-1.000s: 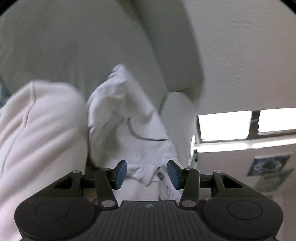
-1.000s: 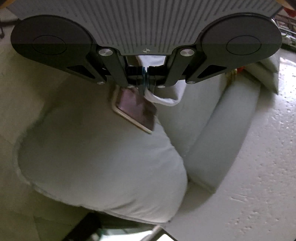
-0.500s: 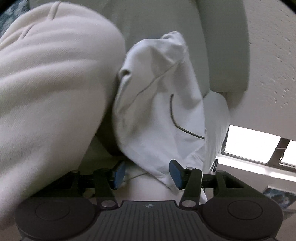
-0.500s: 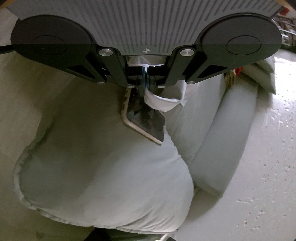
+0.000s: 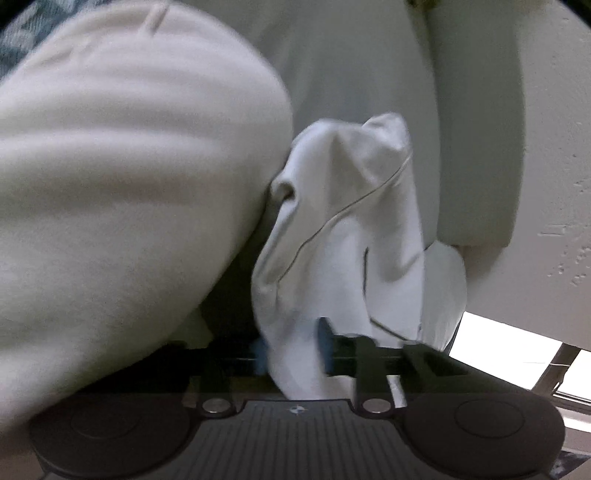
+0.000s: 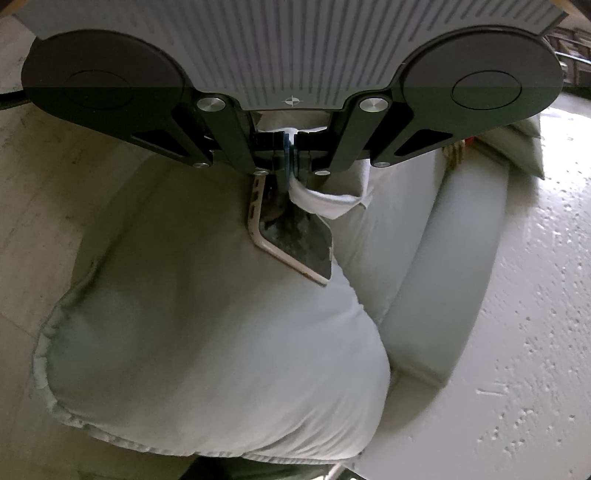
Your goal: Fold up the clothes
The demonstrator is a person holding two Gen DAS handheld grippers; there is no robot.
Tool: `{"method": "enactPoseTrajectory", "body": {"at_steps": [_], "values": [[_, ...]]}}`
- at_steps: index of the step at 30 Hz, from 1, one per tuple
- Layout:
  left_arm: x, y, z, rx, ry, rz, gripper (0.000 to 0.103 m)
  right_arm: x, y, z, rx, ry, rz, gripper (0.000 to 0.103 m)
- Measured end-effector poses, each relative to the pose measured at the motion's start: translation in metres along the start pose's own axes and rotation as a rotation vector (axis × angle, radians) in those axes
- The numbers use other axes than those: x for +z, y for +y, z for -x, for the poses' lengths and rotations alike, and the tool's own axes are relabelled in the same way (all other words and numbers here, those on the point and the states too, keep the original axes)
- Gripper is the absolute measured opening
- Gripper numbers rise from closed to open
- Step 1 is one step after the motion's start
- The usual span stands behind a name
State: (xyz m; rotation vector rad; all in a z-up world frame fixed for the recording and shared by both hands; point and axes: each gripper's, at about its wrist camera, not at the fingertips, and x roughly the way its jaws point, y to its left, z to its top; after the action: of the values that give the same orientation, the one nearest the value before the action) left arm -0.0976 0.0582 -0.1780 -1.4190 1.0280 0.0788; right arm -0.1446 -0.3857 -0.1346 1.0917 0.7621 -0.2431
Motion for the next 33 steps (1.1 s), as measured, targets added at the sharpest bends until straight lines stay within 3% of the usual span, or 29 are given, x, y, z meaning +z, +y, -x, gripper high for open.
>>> {"method": "enactPoseTrajectory", "body": {"at_steps": [2, 4, 9, 13, 18, 21, 23, 25, 28, 29, 31, 33], "values": [[0.002, -0.005, 0.012, -0.004, -0.045, -0.033, 0.012, -0.001, -0.001, -0.001, 0.001, 0.001, -0.006, 0.002], [0.005, -0.011, 0.019, -0.001, -0.078, -0.094, 0.0, -0.002, -0.001, -0.002, 0.001, 0.001, -0.008, 0.002], [0.006, -0.028, 0.029, -0.018, -0.14, -0.259, 0.0, -0.003, 0.004, 0.0, -0.004, 0.002, 0.002, 0.002], [0.001, -0.055, 0.049, -0.115, -0.17, -0.403, 0.0, -0.003, 0.011, 0.003, -0.022, 0.023, 0.037, 0.002], [-0.012, -0.117, 0.094, -0.264, -0.273, -0.678, 0.0, -0.005, 0.026, -0.008, -0.03, 0.176, 0.073, 0.002], [-0.012, -0.177, 0.133, -0.373, -0.369, -0.842, 0.0, -0.004, 0.053, -0.011, 0.123, 0.308, 0.08, 0.002], [-0.011, -0.214, 0.161, -0.445, -0.441, -0.919, 0.0, 0.005, 0.087, 0.004, 0.334, 0.316, 0.078, 0.001], [-0.008, -0.245, 0.192, -0.53, -0.516, -0.948, 0.0, 0.02, 0.123, 0.031, 0.536, 0.251, 0.083, 0.001], [-0.001, -0.267, 0.231, -0.663, -0.604, -0.901, 0.0, 0.039, 0.173, 0.086, 0.787, 0.053, 0.109, 0.001], [0.001, -0.27, 0.239, -0.671, -0.633, -0.892, 0.0, 0.042, 0.187, 0.103, 0.856, -0.017, 0.121, 0.001], [0.007, -0.276, 0.244, -0.652, -0.671, -0.859, 0.0, 0.043, 0.209, 0.127, 0.894, -0.131, 0.155, 0.001], [0.009, -0.28, 0.258, -0.707, -0.674, -0.847, 0.0, 0.044, 0.229, 0.136, 0.851, -0.152, 0.175, 0.001]]}}
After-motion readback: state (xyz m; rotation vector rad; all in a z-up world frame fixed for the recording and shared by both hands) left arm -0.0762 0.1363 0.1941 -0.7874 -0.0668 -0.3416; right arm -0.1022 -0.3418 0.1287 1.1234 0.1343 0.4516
